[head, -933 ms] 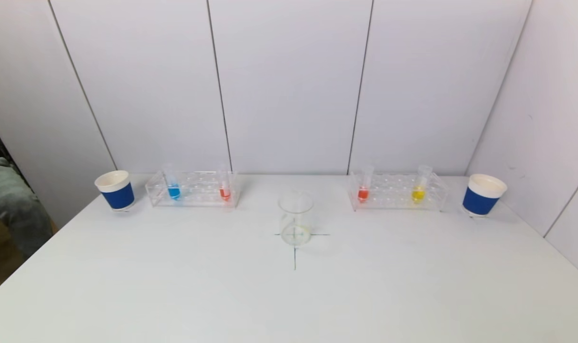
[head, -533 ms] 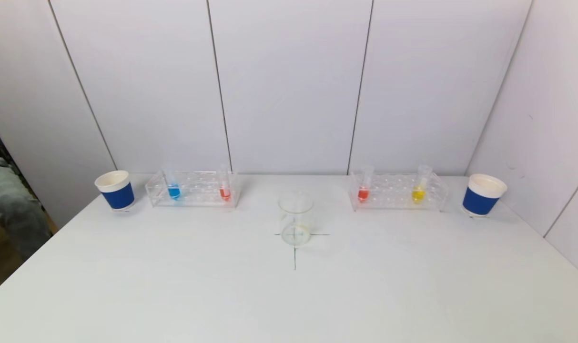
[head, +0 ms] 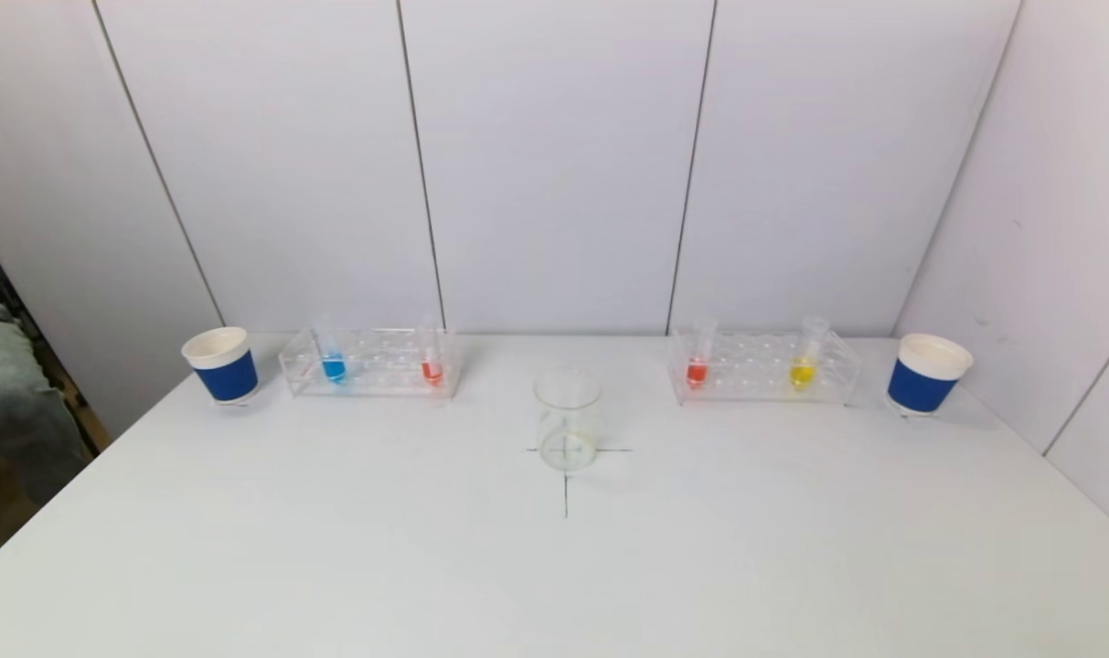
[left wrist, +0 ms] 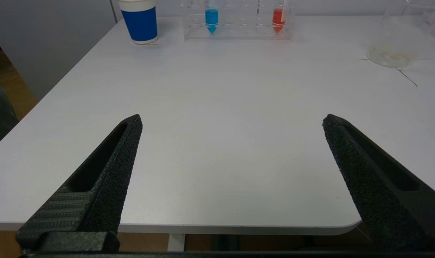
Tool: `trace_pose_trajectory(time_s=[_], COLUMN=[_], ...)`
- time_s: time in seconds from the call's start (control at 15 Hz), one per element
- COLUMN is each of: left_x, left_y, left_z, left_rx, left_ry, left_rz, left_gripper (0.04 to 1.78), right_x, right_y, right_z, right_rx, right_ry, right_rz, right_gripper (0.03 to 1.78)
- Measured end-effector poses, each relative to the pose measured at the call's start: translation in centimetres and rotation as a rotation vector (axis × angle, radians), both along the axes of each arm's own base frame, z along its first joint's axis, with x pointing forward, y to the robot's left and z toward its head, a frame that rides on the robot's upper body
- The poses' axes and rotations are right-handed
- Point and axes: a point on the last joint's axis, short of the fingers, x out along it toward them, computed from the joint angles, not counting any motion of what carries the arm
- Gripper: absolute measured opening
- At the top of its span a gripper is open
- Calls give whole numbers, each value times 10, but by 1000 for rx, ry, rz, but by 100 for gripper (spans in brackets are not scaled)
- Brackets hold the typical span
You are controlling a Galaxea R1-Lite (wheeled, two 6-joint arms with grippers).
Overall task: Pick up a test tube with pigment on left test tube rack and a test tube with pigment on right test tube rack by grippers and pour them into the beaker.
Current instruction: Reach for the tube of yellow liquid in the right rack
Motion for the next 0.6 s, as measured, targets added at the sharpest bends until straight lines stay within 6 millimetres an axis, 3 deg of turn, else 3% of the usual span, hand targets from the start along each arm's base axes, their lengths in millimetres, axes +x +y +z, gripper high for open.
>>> trace_pose_trajectory(time_s=[0.2, 0.6], left_x=[0, 0], left_y=[0, 0], left_z=[0, 0], left_rx=[-1, 0], left_ry=[0, 0], left_rz=[0, 0], left_gripper=[176, 176], right_x=[-2, -18], right_y=[0, 0], right_z=[7, 57], right_rx=[-7, -9], right_ry=[-18, -43], right_rz=[-8, -1], right_gripper=[176, 176])
